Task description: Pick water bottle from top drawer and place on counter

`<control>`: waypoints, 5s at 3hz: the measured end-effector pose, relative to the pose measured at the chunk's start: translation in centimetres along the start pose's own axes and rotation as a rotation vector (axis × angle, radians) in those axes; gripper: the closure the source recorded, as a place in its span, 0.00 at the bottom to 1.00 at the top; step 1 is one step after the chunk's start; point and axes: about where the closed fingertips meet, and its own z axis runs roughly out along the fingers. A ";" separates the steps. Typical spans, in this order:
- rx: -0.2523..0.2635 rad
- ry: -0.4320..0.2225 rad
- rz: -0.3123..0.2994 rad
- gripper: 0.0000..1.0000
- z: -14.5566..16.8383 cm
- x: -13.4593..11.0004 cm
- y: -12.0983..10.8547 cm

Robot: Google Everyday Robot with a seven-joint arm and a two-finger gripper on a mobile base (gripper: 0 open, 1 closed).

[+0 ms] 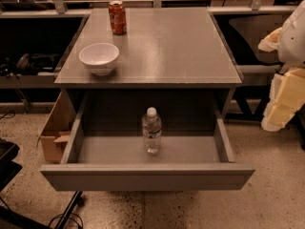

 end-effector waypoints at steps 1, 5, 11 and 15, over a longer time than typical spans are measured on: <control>0.000 0.000 0.000 0.00 0.0 0.0 0.0; -0.196 -0.734 0.295 0.00 16.6 -9.8 3.9; -0.120 -1.225 0.265 0.00 25.3 -17.5 0.0; -0.119 -1.147 0.140 0.00 29.9 -18.4 -0.4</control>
Offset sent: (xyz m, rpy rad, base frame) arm -0.0042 0.0368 -0.0789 0.3746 0.1277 -0.0938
